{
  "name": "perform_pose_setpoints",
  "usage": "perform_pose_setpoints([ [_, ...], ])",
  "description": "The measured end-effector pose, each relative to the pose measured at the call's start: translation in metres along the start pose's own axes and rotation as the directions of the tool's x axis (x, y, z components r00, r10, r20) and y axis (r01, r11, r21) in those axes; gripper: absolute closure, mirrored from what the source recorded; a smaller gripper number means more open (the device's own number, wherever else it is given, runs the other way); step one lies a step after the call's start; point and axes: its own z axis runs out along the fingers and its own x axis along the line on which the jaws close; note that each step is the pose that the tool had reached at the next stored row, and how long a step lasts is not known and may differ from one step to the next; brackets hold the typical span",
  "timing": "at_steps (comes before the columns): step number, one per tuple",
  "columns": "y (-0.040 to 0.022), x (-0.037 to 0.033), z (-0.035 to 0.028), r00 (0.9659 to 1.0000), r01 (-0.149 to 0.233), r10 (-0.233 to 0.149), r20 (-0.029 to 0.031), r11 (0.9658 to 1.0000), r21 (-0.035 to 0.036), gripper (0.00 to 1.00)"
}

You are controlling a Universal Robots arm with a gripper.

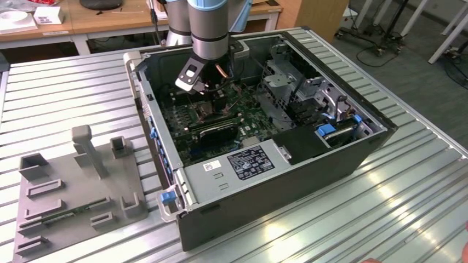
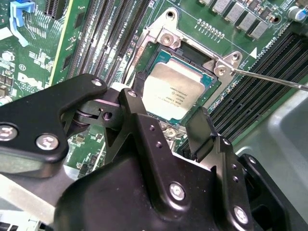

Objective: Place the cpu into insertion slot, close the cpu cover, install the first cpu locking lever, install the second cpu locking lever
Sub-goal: 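Place the cpu into insertion slot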

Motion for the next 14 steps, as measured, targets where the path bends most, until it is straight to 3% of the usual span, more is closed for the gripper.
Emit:
perform_pose_setpoints([
  [3, 0.0000, 0.0000, -0.0001, 1.0000, 0.000, 0.000, 0.0000, 1.0000, 0.0010, 0.38],
  [6, 0.0002, 0.0000, -0.0001, 1.0000, 0.000, 0.000, 0.0009, 0.9997, 0.0247, 0.38],
  [7, 0.0001, -0.0001, -0.0002, 1.0000, 0.000, 0.000, 0.0012, 0.9996, 0.0274, 0.38],
  [14, 0.0000, 0.0000, 0.0019, 1.0000, 0.000, 0.000, 0.0007, 0.9996, 0.0278, 0.38],
])
